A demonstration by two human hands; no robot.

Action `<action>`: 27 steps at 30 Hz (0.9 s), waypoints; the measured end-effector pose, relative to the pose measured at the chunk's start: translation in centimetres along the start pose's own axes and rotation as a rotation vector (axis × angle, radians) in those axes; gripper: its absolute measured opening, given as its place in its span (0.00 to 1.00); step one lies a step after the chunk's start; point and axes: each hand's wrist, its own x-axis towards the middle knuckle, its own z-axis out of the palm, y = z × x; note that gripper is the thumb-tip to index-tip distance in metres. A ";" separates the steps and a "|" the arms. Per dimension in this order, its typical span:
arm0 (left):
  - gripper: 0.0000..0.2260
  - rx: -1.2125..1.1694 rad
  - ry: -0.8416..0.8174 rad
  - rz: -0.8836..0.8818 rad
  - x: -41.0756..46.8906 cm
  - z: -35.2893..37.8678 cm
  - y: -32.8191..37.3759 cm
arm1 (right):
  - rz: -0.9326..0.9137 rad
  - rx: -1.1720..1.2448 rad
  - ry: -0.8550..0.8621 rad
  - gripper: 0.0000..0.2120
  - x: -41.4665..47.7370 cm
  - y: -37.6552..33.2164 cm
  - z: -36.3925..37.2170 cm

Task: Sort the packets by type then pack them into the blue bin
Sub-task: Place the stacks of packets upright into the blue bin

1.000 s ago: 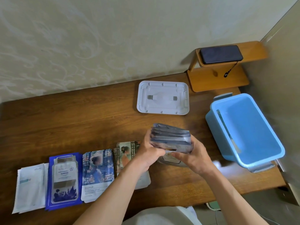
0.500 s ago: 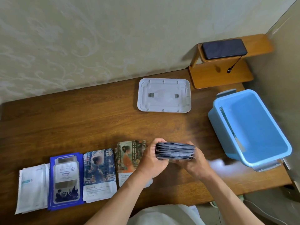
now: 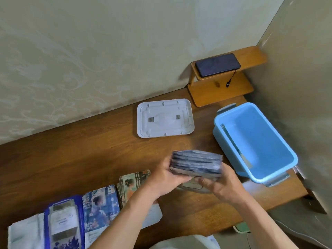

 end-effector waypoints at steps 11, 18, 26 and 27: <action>0.23 -0.336 -0.408 0.285 7.5 10.9 11.7 | 0.006 -0.027 0.300 0.27 -0.6 -5.7 -14.8; 0.24 -0.307 -0.180 0.185 10.0 15.1 12.7 | 0.096 0.043 0.296 0.24 1.3 -4.5 -19.8; 0.12 -0.218 0.214 0.055 11.7 11.9 11.5 | 0.223 -0.097 0.318 0.20 4.3 -2.3 -20.7; 0.10 -0.164 0.240 0.047 11.7 11.6 11.1 | 0.244 -0.114 0.315 0.20 4.5 -2.1 -20.7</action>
